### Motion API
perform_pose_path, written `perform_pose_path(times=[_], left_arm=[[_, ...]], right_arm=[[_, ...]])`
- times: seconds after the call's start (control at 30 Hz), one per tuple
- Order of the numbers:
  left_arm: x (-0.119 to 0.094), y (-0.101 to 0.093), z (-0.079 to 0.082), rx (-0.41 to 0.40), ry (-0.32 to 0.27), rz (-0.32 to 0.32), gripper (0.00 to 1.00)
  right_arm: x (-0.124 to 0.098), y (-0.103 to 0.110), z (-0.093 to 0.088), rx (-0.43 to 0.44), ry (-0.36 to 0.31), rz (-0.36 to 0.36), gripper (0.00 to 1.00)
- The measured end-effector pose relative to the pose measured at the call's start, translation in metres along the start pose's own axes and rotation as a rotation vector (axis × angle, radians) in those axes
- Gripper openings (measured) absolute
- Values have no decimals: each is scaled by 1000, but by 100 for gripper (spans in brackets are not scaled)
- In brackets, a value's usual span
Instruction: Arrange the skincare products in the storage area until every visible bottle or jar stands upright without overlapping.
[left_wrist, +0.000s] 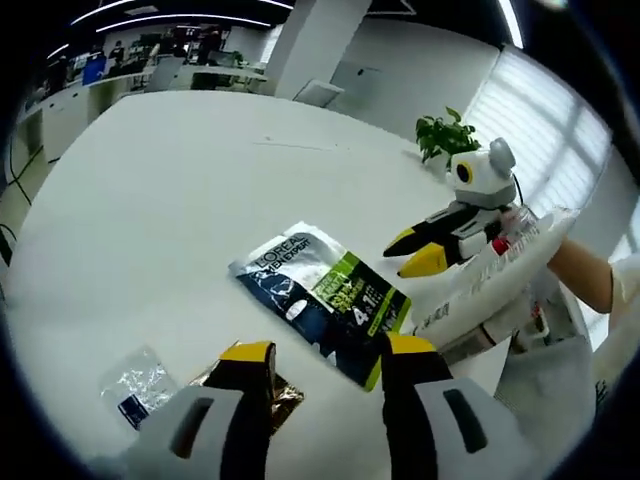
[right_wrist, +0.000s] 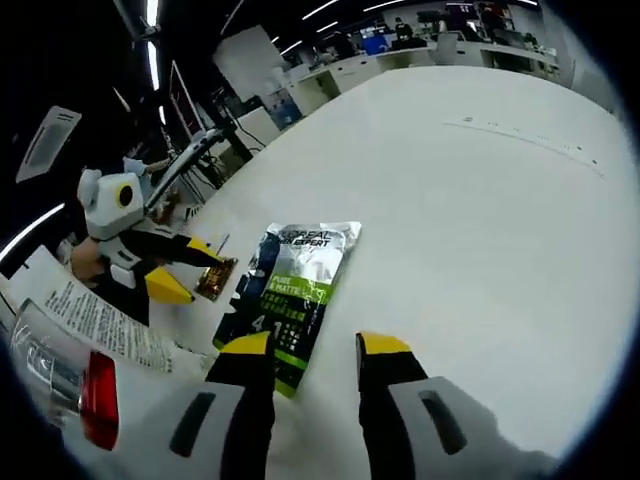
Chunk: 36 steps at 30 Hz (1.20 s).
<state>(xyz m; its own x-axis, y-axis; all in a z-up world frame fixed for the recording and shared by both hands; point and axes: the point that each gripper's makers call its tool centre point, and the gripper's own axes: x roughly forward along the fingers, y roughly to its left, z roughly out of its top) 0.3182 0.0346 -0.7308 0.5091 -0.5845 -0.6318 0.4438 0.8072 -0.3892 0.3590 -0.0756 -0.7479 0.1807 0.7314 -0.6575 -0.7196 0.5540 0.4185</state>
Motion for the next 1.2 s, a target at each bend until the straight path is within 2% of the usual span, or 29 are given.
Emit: perform_pose_path(times=[0.13, 0.23, 0.33, 0.4, 0.5, 0.6, 0.7, 0.8, 0.83, 0.97, 1.2], left_arm=[[4, 2, -1, -20, 8, 0, 36], [7, 0, 3, -48, -8, -20, 35], [12, 15, 3, -52, 8, -16, 33], [14, 17, 2, -57, 13, -15, 31], [17, 22, 6, -81, -15, -5, 27], [21, 18, 4, -126, -12, -35, 26], [25, 17, 2, -131, -11, -25, 25], [30, 14, -1, -153, -8, -48, 26], [31, 11, -2, -161, -9, -67, 24], [33, 18, 1, -207, -46, -51, 17], [32, 28, -2, -240, -63, -22, 3]], right_arm=[[7, 5, 3, 6, 6, 20, 30], [11, 4, 4, 6, 13, 28, 29], [14, 7, 4, 4, 20, 33, 28], [15, 10, 2, 2, 26, 39, 27], [18, 11, 2, 8, 25, 39, 25], [20, 15, 1, 14, 27, 45, 23], [22, 17, 1, 15, 27, 50, 22], [22, 17, 1, 21, 26, 39, 20], [22, 15, 2, 22, 26, 41, 19], [23, 13, 2, 34, 28, 42, 16], [23, 3, 0, 82, 16, 17, 3]])
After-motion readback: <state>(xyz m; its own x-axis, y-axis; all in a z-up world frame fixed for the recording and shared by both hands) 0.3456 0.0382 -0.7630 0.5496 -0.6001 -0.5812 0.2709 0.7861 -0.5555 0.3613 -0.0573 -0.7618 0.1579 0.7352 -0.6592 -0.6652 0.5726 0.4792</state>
